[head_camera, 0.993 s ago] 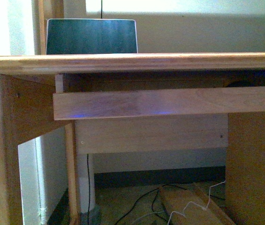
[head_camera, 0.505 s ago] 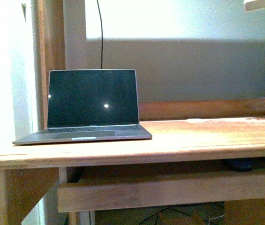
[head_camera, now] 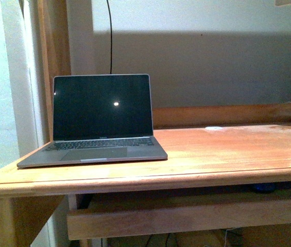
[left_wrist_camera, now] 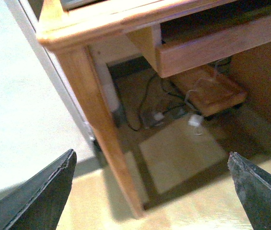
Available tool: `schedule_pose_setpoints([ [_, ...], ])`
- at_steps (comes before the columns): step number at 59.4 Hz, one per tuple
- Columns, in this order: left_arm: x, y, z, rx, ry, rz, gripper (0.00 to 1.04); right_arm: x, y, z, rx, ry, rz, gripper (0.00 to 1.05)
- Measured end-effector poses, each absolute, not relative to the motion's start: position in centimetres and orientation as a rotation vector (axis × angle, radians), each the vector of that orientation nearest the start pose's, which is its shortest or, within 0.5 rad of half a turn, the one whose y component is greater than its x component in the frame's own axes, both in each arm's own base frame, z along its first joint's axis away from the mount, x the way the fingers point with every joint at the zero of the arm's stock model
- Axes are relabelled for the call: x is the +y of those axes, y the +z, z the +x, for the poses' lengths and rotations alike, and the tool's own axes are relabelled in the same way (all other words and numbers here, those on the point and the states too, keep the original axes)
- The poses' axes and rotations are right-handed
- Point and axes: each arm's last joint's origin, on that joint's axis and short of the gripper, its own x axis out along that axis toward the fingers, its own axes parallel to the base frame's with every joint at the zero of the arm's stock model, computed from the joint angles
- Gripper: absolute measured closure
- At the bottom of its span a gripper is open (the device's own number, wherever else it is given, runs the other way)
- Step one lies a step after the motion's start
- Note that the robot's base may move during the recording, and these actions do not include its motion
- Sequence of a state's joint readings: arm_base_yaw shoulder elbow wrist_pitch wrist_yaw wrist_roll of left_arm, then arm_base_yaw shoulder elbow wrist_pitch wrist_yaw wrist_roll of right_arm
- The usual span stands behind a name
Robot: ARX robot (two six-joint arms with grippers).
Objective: Place mouse
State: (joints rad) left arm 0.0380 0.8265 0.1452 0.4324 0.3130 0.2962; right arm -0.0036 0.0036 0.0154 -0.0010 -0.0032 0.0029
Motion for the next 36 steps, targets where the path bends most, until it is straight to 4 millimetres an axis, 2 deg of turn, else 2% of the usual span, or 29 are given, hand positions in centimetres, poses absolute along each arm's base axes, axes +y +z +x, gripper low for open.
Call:
schedule_pose_setpoints([
  [5,-0.6,16.2,19.5,0.150,-0.326,0.493,0.08,0.0,16.8,9.7,-0.011,0.000,0.003,0.07],
  [10,-1.6,14.7,22.7,0.065,-0.387,0.745,0.08,0.0,16.8,9.7,-0.011,-0.001,0.003,0.07],
  [17,-3.0,12.8,25.7,-0.023,-0.450,1.003,0.08,0.0,16.8,9.7,-0.011,0.000,0.003,0.07],
  [27,-4.7,11.0,28.6,-0.112,-0.518,1.198,0.08,0.0,16.8,9.7,-0.011,0.000,0.003,0.07],
  [36,-5.3,10.1,31.0,-0.185,-0.534,1.312,0.08,0.0,16.8,9.7,-0.011,0.000,0.002,0.07],
])
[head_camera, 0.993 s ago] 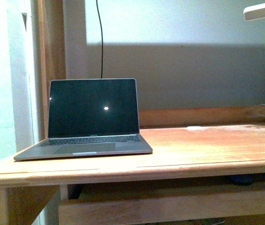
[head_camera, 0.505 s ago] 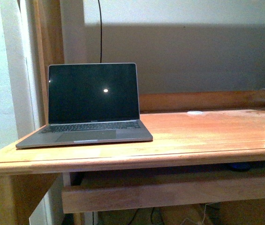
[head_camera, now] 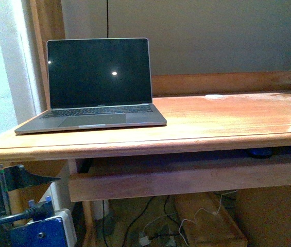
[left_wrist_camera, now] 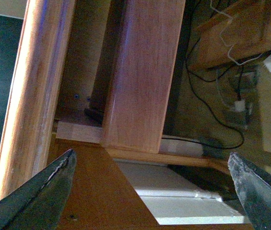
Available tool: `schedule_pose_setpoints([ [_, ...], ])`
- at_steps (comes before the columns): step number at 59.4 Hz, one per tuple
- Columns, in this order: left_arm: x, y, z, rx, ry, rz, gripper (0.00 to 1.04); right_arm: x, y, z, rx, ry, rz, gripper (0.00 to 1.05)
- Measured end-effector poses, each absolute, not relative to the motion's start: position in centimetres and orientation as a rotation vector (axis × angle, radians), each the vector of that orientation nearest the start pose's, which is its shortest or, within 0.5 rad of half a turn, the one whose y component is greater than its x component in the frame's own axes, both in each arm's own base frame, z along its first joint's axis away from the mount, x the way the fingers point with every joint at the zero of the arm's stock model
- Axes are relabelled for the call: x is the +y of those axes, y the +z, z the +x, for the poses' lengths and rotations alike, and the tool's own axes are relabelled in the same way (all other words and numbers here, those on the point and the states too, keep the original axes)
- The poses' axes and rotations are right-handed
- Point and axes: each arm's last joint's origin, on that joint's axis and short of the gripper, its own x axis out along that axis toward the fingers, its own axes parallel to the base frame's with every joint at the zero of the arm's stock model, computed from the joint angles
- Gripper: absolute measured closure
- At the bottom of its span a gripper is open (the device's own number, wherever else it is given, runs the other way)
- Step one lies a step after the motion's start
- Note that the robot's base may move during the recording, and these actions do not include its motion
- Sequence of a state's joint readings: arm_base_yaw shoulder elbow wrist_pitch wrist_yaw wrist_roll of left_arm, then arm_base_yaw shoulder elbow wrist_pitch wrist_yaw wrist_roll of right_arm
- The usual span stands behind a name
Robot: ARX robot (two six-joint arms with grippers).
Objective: Place mouse
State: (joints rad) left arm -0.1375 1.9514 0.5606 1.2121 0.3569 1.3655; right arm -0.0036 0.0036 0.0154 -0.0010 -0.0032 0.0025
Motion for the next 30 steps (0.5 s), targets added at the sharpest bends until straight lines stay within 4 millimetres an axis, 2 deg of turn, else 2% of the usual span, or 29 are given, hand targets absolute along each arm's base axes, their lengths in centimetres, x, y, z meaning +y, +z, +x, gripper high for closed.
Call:
schedule_pose_setpoints([
  [14,-5.7,8.9,34.7,-0.256,-0.542,1.416,0.08,0.0,16.8,9.7,-0.011,0.000,0.003,0.07],
  [30,-6.3,7.3,38.1,-0.327,-0.564,1.432,0.08,0.0,16.8,9.7,-0.011,0.000,0.003,0.07],
])
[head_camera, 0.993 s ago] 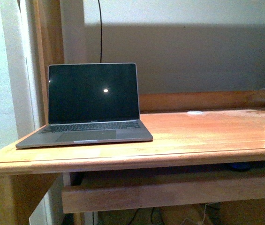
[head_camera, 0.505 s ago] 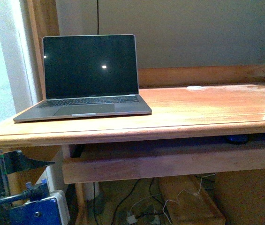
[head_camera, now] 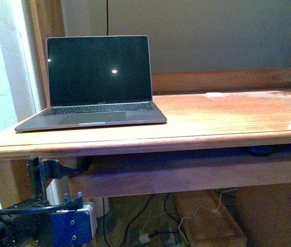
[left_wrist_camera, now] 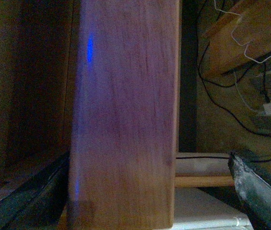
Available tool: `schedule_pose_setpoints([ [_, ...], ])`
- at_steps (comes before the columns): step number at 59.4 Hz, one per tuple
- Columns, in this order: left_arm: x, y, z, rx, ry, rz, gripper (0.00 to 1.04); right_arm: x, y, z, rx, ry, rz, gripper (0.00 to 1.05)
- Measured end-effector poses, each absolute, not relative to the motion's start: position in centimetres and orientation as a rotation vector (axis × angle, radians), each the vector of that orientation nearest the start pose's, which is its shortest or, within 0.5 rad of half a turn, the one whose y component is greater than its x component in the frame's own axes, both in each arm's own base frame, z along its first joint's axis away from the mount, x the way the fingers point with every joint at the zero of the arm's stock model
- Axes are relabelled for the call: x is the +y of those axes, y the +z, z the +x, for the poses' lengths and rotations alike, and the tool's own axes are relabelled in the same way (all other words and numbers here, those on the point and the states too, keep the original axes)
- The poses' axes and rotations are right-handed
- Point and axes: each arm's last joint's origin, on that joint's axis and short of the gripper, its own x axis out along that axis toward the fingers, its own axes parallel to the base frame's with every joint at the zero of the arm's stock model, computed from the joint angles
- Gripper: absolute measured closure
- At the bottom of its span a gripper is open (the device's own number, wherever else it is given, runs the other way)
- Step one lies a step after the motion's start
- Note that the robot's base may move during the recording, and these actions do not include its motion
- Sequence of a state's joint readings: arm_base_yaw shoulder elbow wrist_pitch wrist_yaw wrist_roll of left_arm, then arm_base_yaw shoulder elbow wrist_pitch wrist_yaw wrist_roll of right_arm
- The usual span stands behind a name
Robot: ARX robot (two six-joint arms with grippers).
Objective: Place mouse
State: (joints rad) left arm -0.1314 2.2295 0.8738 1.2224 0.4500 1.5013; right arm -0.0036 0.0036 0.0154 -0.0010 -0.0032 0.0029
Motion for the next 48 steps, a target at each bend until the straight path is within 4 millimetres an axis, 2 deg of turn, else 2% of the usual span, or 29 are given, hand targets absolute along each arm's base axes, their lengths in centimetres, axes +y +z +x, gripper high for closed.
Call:
schedule_pose_setpoints([
  [9,-6.2,6.5,38.4,-0.297,-0.589,1.411,0.08,0.0,16.8,9.7,-0.011,0.000,0.003,0.07],
  [13,-6.1,6.6,37.9,-0.206,-0.639,1.371,0.08,0.0,16.8,9.7,-0.011,0.000,0.002,0.07],
  [19,-6.0,7.7,36.5,-0.032,-0.760,1.256,0.07,0.0,16.8,9.7,-0.011,0.000,0.003,0.07],
  [29,-5.3,9.7,32.8,0.158,-0.977,1.043,0.07,0.0,16.8,9.7,-0.011,0.000,0.003,0.07],
  [37,-5.1,11.3,29.8,0.238,-1.112,0.823,0.07,0.0,16.8,9.7,-0.011,0.000,0.003,0.07],
  [45,-5.7,13.2,27.2,0.323,-1.126,0.616,0.07,0.0,16.8,9.7,-0.011,0.000,0.002,0.07],
  [48,-6.1,14.4,26.1,0.359,-1.098,0.481,0.07,0.0,16.8,9.7,-0.011,0.000,0.003,0.07],
])
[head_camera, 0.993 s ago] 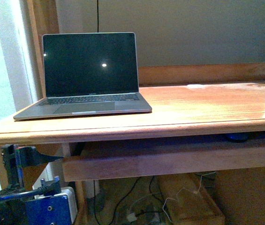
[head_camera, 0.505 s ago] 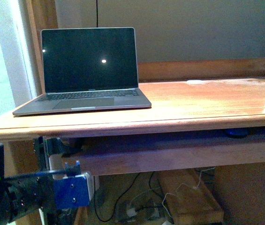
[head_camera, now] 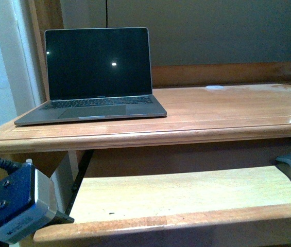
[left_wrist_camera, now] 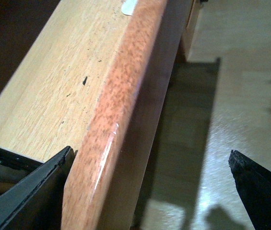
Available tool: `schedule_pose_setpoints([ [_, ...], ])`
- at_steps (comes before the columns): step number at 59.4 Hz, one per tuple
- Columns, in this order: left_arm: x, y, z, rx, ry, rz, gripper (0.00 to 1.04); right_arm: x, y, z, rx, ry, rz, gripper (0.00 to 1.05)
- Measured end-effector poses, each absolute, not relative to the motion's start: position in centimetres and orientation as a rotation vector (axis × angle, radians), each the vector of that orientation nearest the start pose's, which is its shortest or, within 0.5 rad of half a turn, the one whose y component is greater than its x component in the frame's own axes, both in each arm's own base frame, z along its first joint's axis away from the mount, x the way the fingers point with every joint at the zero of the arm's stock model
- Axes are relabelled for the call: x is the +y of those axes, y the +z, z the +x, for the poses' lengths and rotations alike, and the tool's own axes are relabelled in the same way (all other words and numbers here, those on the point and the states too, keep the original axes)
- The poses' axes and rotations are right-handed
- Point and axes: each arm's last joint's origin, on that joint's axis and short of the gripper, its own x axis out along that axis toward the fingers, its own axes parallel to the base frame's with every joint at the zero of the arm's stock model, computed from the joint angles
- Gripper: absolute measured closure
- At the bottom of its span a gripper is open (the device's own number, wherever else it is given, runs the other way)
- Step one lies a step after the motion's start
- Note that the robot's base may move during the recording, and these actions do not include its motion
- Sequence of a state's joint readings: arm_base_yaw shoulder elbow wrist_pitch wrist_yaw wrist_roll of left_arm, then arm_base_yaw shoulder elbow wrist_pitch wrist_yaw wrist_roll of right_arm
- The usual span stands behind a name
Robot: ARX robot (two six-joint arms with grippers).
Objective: Place mouse
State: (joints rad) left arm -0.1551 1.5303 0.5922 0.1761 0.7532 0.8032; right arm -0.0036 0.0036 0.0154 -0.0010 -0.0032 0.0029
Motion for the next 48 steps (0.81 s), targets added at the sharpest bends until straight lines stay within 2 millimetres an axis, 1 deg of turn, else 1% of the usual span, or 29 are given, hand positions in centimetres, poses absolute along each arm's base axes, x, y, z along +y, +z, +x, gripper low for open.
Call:
schedule_pose_setpoints([
  [4,-6.3,15.5,24.8,0.392,-1.064,0.310,0.08,0.0,16.8,9.7,-0.011,0.000,0.003,0.07],
  [8,-6.6,17.2,23.6,0.346,-1.071,0.195,0.08,0.0,16.8,9.7,-0.011,0.000,0.003,0.07],
  [9,-6.8,17.9,23.3,0.332,-1.050,0.159,0.08,0.0,16.8,9.7,-0.011,0.000,0.002,0.07],
  [10,-7.0,18.3,23.0,0.314,-1.027,0.157,0.09,0.0,16.8,9.7,-0.010,0.000,0.003,0.07],
  [11,-7.1,18.6,22.8,0.291,-0.980,0.165,0.11,0.0,16.8,9.7,-0.011,0.000,0.003,0.07],
  [12,-7.3,19.3,22.4,0.231,-0.866,0.189,0.14,0.0,16.8,9.7,-0.011,0.000,0.003,0.07],
  [13,-7.5,19.6,22.1,0.200,-0.841,0.183,0.16,0.0,16.8,9.7,-0.011,0.000,0.003,0.07],
  [14,-7.4,20.1,21.6,0.155,-0.701,0.172,0.19,0.0,16.8,9.7,-0.010,0.000,0.003,0.07],
  [17,-6.9,21.0,20.4,0.058,-0.505,0.146,0.26,0.0,16.8,9.7,-0.010,-0.001,0.003,0.07],
  [18,-6.5,21.2,19.9,0.026,-0.406,0.121,0.30,0.0,16.7,9.7,0.012,-0.022,0.021,0.07],
  [19,-6.3,21.3,19.7,0.012,-0.362,0.112,0.32,0.0,16.7,9.7,0.033,-0.044,0.033,0.07],
  [20,-5.9,21.4,19.4,-0.005,-0.273,0.094,0.35,0.0,16.7,9.7,0.080,-0.079,0.048,0.07],
  [21,-5.6,21.5,19.2,-0.010,-0.231,0.084,0.37,0.0,16.7,9.7,0.105,-0.100,0.067,0.07],
  [22,-5.1,21.4,18.9,-0.016,-0.153,0.070,0.41,-0.1,16.8,9.7,0.147,-0.140,0.090,0.07],
  [23,-4.9,21.4,18.8,-0.018,-0.119,0.062,0.42,-0.2,16.9,9.7,0.166,-0.157,0.094,0.07],
  [24,-4.3,21.1,18.4,-0.018,-0.040,0.046,0.47,-0.3,17.2,9.8,0.202,-0.194,0.121,0.07],
  [29,-3.5,20.1,17.7,0.001,-0.002,0.029,0.60,-0.6,18.7,10.0,0.213,-0.207,0.161,0.07],
  [31,-3.3,19.6,17.3,0.013,-0.009,0.027,0.67,-0.6,20.0,10.6,0.188,-0.191,0.172,0.07],
  [32,-3.2,19.5,17.2,0.015,-0.014,0.026,0.69,-0.6,20.3,10.7,0.176,-0.191,0.173,0.07],
  [35,-2.9,19.2,16.7,0.016,-0.016,0.022,0.78,-0.6,22.5,11.8,0.113,-0.170,0.169,0.07],
  [36,-2.8,19.2,16.7,0.014,-0.017,0.022,0.79,-0.5,22.9,12.1,0.102,-0.166,0.167,0.07],
  [38,-2.6,19.1,16.3,0.008,-0.012,0.017,0.86,-0.4,24.4,13.4,0.076,-0.138,0.155,0.07],
  [39,-2.5,19.1,16.3,0.006,-0.012,0.016,0.88,-0.4,24.7,13.8,0.074,-0.133,0.152,0.07],
  [40,-2.4,19.0,16.1,0.005,-0.011,0.015,0.92,-0.3,25.2,14.6,0.075,-0.125,0.144,0.07],
  [41,-2.3,19.0,16.0,0.005,-0.011,0.014,0.93,-0.2,25.4,15.0,0.077,-0.119,0.134,0.07],
  [43,-2.1,18.8,15.8,0.006,-0.009,0.014,1.01,0.1,26.0,16.7,0.095,-0.093,0.110,0.07],
  [44,-2.0,18.6,15.5,0.007,-0.007,0.010,1.02,0.3,26.3,18.1,0.125,-0.080,0.082,0.07],
  [46,-1.8,18.5,15.3,0.007,-0.006,0.009,1.02,0.5,26.3,19.2,0.154,-0.070,0.055,0.07],
  [48,-1.6,18.4,15.1,0.007,-0.005,0.009,1.02,0.9,26.2,20.9,0.204,-0.054,0.012,0.07],
])
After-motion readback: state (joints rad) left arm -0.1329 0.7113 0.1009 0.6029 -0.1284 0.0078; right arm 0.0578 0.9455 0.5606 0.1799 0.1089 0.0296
